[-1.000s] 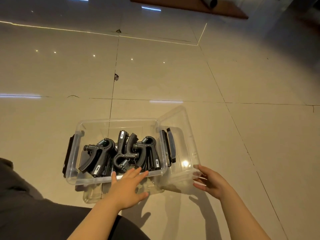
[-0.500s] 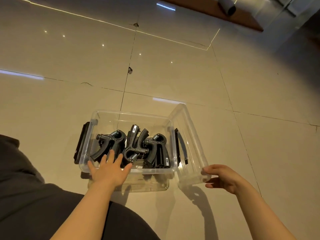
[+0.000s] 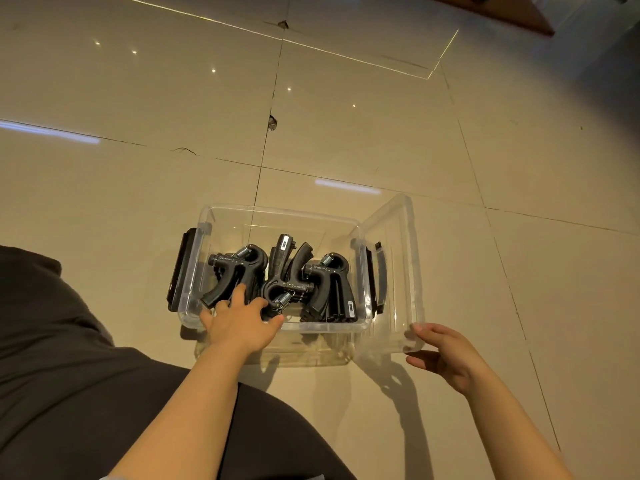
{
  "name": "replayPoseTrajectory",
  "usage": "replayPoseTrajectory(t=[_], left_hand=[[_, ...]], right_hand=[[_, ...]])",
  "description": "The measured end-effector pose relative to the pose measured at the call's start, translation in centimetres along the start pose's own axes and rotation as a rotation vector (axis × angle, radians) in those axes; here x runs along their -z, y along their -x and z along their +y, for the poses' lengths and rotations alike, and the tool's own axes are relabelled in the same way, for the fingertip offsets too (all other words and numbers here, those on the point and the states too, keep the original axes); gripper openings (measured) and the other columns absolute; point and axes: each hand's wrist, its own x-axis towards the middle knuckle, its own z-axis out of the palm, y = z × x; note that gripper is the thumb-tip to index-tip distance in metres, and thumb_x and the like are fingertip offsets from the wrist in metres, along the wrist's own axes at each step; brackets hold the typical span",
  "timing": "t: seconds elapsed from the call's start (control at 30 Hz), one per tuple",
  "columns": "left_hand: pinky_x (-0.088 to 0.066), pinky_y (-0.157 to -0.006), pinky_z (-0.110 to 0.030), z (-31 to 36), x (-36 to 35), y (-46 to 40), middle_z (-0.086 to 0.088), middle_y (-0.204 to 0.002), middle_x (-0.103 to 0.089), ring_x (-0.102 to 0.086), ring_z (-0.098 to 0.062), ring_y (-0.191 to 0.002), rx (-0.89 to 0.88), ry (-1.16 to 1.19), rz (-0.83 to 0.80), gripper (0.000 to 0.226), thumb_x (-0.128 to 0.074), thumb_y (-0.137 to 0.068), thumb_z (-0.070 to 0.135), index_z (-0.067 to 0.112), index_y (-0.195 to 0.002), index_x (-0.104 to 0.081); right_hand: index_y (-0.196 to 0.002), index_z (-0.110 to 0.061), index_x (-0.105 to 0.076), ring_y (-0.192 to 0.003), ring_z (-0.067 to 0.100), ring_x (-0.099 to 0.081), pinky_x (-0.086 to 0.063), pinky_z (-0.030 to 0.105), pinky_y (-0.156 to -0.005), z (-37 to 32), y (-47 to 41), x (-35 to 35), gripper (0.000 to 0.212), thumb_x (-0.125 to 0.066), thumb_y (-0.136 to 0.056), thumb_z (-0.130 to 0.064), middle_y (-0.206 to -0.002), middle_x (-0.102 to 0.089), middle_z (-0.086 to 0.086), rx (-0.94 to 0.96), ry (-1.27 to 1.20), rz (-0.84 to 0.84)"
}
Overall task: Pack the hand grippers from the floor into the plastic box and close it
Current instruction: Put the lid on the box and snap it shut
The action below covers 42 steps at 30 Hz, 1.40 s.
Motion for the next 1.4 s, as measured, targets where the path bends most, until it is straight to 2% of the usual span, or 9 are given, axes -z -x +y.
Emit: replayPoseTrajectory(t=[0.23, 0.37, 0.5, 0.57, 0.7, 0.8, 0.9, 1.23, 1.4], left_hand=[[-0.016, -0.110, -0.054, 0.2, -0.3, 0.1, 0.006, -0.158, 0.000, -0.022, -0.025, -0.140, -0.046, -0.023, -0.021, 0.067, -0.027, -0.086, 0.072, 0.037, -0.143, -0.029], [-0.019, -0.110, -0.052, 0.1, -0.4, -0.1, 0.006, -0.157, -0.009, -0.025, -0.025, -0.138, -0.025, 0.037, 0.062, 0.067, -0.019, -0.090, 0.068, 0.030, -0.143, -0.031], [-0.017, -0.110, -0.055, 0.0, -0.3, 0.1, 0.006, -0.156, -0.016, -0.010, -0.025, -0.142, -0.022, -0.030, 0.097, 0.059, -0.017, -0.094, 0.061, 0.032, -0.143, -0.033], [-0.013, -0.108, -0.058, -0.2, -0.3, -0.1, 0.004, -0.156, -0.016, -0.008, -0.030, -0.143, 0.006, 0.008, 0.113, 0.055, -0.021, -0.095, 0.059, 0.033, -0.141, -0.035], [-0.025, -0.109, -0.052, -0.6, 0.4, -2.1, -0.004, -0.151, -0.023, -0.028, -0.032, -0.135, -0.070, 0.026, 0.316, 0.054, -0.048, -0.092, 0.045, 0.025, -0.139, -0.034], [-0.043, -0.097, -0.043, -0.8, 0.4, -3.2, -0.006, -0.150, -0.021, -0.038, -0.035, -0.126, -0.048, 0.075, 0.234, 0.065, -0.063, -0.084, 0.032, 0.024, -0.140, -0.030], [-0.046, -0.087, -0.040, -1.0, -0.1, -3.7, -0.007, -0.148, -0.024, -0.048, -0.033, -0.115, -0.037, 0.094, 0.265, 0.066, -0.063, -0.080, 0.022, 0.025, -0.139, -0.033], [-0.037, -0.098, -0.047, -2.6, 0.3, -4.3, -0.006, -0.149, -0.016, -0.048, -0.031, -0.114, -0.040, 0.105, 0.231, 0.076, -0.066, -0.078, 0.027, 0.030, -0.143, -0.026], [-0.038, -0.099, -0.046, -2.3, 0.5, -3.9, -0.002, -0.152, -0.012, -0.045, -0.031, -0.119, -0.043, 0.059, 0.203, 0.078, -0.066, -0.080, 0.029, 0.033, -0.144, -0.023]], right_hand=[[-0.098, -0.002, -0.065, -0.078, 0.028, -0.062, -0.057, 0.037, -0.073, 0.2, 0.1, -1.1, 0.016, -0.064, -0.088, -0.014, -0.094, -0.066, 0.016, 0.101, 0.070, 0.049], [-0.101, -0.007, -0.066, -0.088, 0.025, -0.063, -0.053, 0.035, -0.075, 0.4, 0.5, -0.6, 0.017, -0.065, -0.088, -0.016, -0.098, -0.067, 0.012, 0.208, 0.162, 0.087], [-0.094, -0.014, -0.066, -0.086, 0.022, -0.062, -0.051, 0.035, -0.077, -0.1, 1.3, -0.7, 0.006, -0.064, -0.088, -0.014, -0.094, -0.067, 0.008, 0.299, 0.198, 0.122], [-0.097, -0.011, -0.066, -0.083, 0.022, -0.061, -0.051, 0.033, -0.074, -0.4, 1.6, -0.7, 0.010, -0.063, -0.088, -0.012, -0.092, -0.067, 0.008, 0.347, 0.208, 0.141], [-0.101, -0.011, -0.066, -0.086, 0.023, -0.061, -0.051, 0.033, -0.072, -1.3, 1.4, -0.8, 0.014, -0.064, -0.087, -0.013, -0.095, -0.067, 0.006, 0.432, 0.241, 0.162], [-0.103, -0.010, -0.066, -0.089, 0.024, -0.062, -0.051, 0.035, -0.076, -1.4, 1.0, -1.4, 0.016, -0.064, -0.087, -0.012, -0.096, -0.068, 0.006, 0.456, 0.217, 0.170], [-0.104, -0.007, -0.066, -0.086, 0.024, -0.062, -0.049, 0.033, -0.075, -1.2, 0.5, -2.0, 0.017, -0.064, -0.087, -0.010, -0.095, -0.068, 0.008, 0.440, 0.191, 0.176], [-0.106, -0.006, -0.065, -0.086, 0.026, -0.060, -0.048, 0.028, -0.067, -1.3, -0.6, -2.5, 0.020, -0.063, -0.088, -0.012, -0.096, -0.066, 0.011, 0.384, 0.172, 0.194], [-0.104, -0.009, -0.065, -0.088, 0.027, -0.060, -0.050, 0.032, -0.073, -1.3, -0.3, -2.6, 0.017, -0.063, -0.088, -0.012, -0.100, -0.066, 0.012, 0.403, 0.185, 0.204]])
